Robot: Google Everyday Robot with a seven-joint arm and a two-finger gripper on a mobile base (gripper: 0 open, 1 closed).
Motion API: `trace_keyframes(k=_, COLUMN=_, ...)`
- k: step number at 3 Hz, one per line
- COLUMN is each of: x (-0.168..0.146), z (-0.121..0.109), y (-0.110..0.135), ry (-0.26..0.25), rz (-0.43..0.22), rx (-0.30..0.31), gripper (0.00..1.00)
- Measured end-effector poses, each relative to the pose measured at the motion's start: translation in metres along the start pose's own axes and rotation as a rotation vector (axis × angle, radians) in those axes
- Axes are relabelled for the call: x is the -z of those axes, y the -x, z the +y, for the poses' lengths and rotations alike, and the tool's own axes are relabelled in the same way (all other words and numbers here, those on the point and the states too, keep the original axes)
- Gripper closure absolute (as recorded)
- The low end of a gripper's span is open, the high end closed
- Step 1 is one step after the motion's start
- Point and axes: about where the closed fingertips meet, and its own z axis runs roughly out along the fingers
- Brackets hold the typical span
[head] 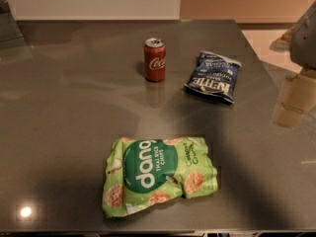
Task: Move coke can near blue chip bag
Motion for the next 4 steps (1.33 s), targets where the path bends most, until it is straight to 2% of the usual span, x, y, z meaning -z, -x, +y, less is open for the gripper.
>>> trace_keyframes(k=1, x=0.0, z=0.0, y=0.0, ry=0.0, rz=0.0, rx=0.0, gripper=0.0)
trace_keyframes(k=2, x=-0.005, z=-0.015, y=0.008, ry=-0.007, rz=-0.032, rx=-0.02, gripper=0.0)
trace_keyframes(k=3, x=-0.021, z=-0.048, y=0.027, ry=-0.024, rz=-0.101, rx=-0.045, gripper=0.0)
trace_keyframes(k=4, x=-0.044, z=-0.092, y=0.051, ry=-0.037, rz=-0.19, rx=-0.084, gripper=0.0)
